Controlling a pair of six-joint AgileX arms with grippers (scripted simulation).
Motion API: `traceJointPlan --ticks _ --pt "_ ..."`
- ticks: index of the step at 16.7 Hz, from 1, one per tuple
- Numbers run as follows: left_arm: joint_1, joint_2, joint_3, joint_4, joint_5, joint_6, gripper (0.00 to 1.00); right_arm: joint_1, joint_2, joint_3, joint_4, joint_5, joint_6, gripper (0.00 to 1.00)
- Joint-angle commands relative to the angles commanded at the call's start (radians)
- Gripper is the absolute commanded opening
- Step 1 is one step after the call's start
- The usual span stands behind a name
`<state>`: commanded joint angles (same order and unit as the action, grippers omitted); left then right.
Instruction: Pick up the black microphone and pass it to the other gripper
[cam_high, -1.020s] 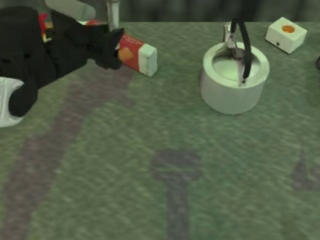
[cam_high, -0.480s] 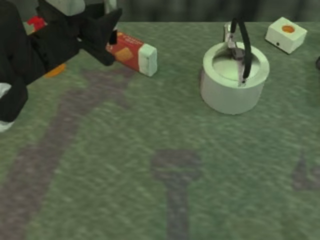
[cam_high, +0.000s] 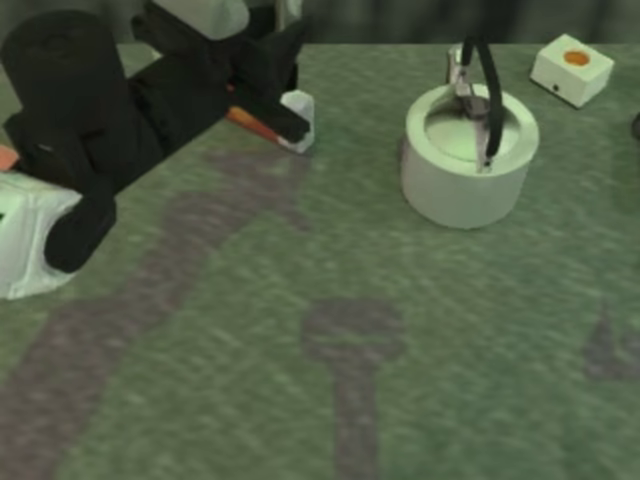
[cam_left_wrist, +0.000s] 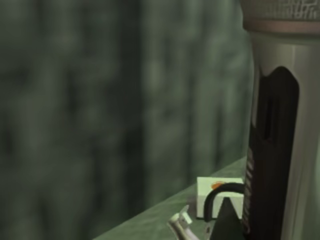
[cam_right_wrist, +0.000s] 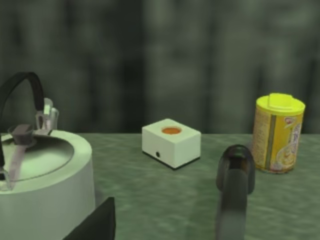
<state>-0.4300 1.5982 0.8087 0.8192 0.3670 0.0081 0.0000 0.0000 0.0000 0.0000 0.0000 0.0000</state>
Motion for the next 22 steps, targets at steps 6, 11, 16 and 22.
traceJointPlan --ticks 6,11,16,22 --pt "-0.201 -0.074 -0.021 -0.005 -0.214 -0.011 0.00 0.000 0.000 0.000 0.000 0.000 0.000 1.00" --pt "-0.200 -0.072 -0.018 -0.005 -0.214 -0.010 0.00 0.000 0.000 0.000 0.000 0.000 0.000 1.00" --pt "-0.203 -0.075 -0.021 -0.005 -0.216 -0.011 0.00 0.000 0.000 0.000 0.000 0.000 0.000 1.00" --pt "-0.203 -0.075 -0.021 -0.005 -0.216 -0.011 0.00 0.052 0.163 0.123 0.048 -0.112 0.001 1.00"
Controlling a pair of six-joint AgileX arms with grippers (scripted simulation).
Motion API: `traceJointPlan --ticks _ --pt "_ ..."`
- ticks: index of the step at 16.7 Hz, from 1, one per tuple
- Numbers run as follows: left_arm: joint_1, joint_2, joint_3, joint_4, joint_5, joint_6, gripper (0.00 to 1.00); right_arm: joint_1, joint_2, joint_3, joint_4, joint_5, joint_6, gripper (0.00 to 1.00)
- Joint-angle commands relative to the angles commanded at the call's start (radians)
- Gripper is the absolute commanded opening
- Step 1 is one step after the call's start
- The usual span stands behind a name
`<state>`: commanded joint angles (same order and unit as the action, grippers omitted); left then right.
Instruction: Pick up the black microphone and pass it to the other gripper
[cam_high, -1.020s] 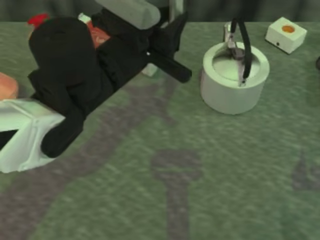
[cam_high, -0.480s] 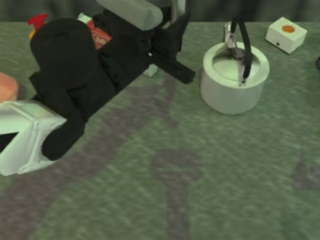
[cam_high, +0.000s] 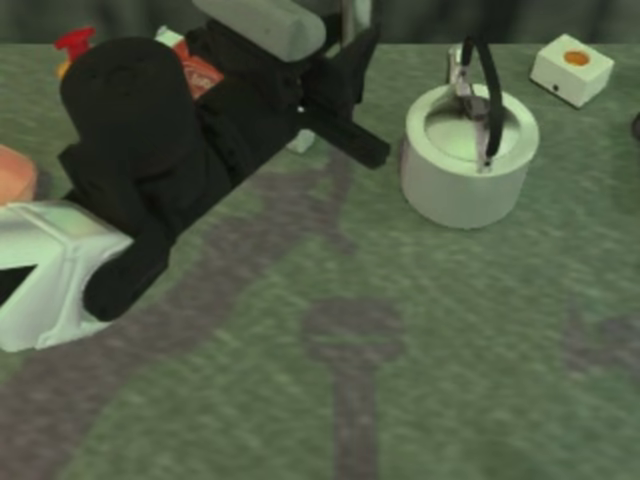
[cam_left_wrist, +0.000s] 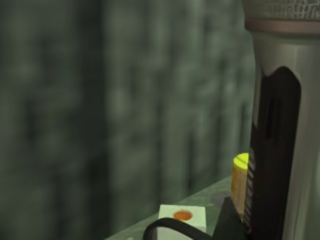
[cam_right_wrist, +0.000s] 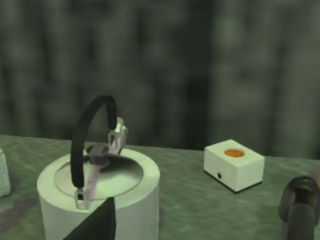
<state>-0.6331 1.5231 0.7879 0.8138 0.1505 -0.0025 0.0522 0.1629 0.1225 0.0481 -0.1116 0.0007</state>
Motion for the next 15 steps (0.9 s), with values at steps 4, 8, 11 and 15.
traceJointPlan --ticks 4,8,11,15 --pt "0.000 0.000 0.000 0.000 0.000 0.000 0.00 0.075 0.298 0.199 0.085 -0.165 0.003 1.00" --pt "0.000 0.000 0.000 0.000 0.000 0.000 0.00 0.157 0.645 0.428 0.191 -0.346 0.003 1.00" --pt "0.000 0.000 0.000 0.000 0.000 0.000 0.00 0.214 0.877 0.582 0.262 -0.469 0.000 1.00" --pt "0.000 0.000 0.000 0.000 0.000 0.000 0.00 0.268 1.085 0.722 0.322 -0.587 -0.005 1.00"
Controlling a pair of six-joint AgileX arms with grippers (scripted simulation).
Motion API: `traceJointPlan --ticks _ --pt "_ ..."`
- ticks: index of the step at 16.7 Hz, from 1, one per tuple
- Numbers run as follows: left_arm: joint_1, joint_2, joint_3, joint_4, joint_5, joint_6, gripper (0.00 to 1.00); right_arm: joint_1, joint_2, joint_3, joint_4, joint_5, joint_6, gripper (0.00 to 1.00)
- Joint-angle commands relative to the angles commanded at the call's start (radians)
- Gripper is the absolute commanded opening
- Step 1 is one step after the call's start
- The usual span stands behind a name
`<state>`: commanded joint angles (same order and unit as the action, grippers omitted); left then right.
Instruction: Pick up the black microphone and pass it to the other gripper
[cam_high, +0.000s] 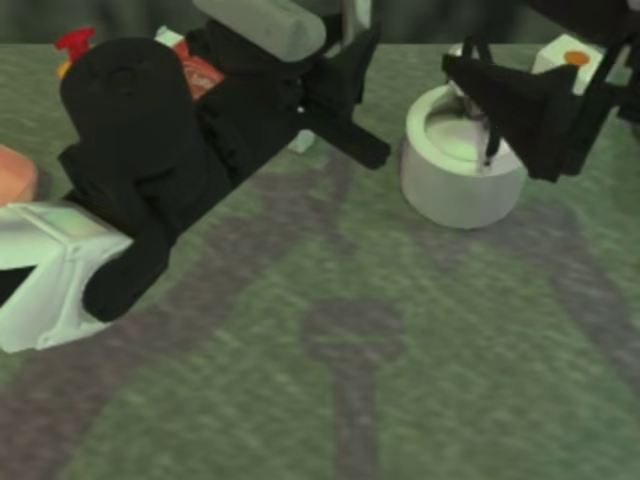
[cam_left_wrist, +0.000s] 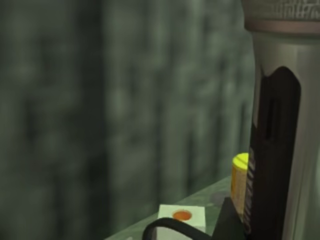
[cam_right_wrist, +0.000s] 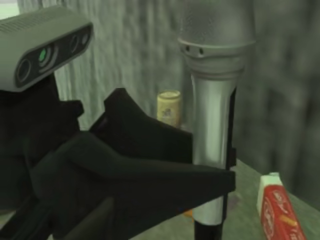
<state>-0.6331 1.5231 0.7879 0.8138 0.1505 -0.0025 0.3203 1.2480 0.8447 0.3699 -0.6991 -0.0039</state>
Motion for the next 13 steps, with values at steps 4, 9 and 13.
traceJointPlan --ticks 4,9,13 --pt "0.000 0.000 0.000 0.000 0.000 0.000 0.00 0.016 0.061 0.040 0.015 -0.036 0.000 1.00" --pt "0.000 0.000 0.000 0.000 0.000 0.000 0.00 0.023 0.075 0.051 0.017 -0.026 0.000 1.00" --pt "0.000 0.000 0.000 0.000 0.000 0.000 0.00 0.099 0.208 0.162 0.041 0.048 0.004 1.00"
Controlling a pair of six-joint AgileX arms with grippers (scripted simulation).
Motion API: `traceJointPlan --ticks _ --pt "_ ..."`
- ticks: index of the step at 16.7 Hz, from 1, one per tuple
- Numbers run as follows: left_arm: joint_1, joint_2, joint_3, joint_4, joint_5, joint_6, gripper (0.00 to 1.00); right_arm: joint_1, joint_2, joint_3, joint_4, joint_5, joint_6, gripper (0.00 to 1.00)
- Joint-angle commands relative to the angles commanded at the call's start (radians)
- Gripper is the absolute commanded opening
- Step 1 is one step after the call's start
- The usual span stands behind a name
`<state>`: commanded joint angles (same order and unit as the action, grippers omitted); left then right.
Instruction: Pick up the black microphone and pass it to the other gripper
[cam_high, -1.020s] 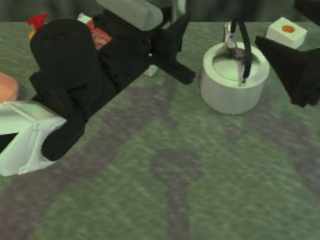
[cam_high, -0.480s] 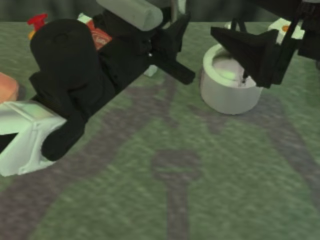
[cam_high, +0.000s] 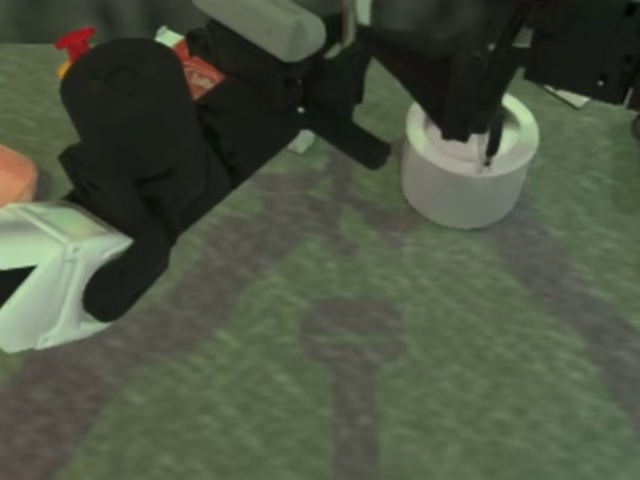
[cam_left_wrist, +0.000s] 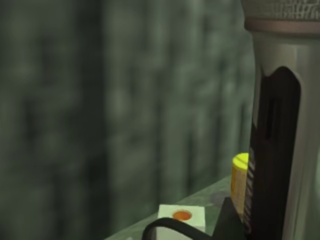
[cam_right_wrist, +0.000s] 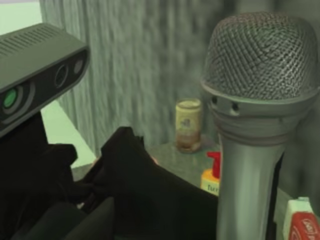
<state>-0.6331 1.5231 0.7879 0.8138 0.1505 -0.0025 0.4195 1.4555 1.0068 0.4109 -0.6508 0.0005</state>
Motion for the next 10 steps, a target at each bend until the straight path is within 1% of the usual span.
traceJointPlan --ticks 3,5,6,9,10 --pt "0.000 0.000 0.000 0.000 0.000 0.000 0.00 0.068 0.113 0.094 0.019 0.071 0.003 1.00" --pt "0.000 0.000 0.000 0.000 0.000 0.000 0.00 0.100 0.161 0.135 0.027 0.103 0.005 1.00" --pt "0.000 0.000 0.000 0.000 0.000 0.000 0.00 0.106 0.170 0.143 0.028 0.109 0.005 1.00" --pt "0.000 0.000 0.000 0.000 0.000 0.000 0.00 0.107 0.171 0.144 0.028 0.110 0.005 1.00" --pt "0.000 0.000 0.000 0.000 0.000 0.000 0.00 0.107 0.171 0.144 0.028 0.110 0.005 0.92"
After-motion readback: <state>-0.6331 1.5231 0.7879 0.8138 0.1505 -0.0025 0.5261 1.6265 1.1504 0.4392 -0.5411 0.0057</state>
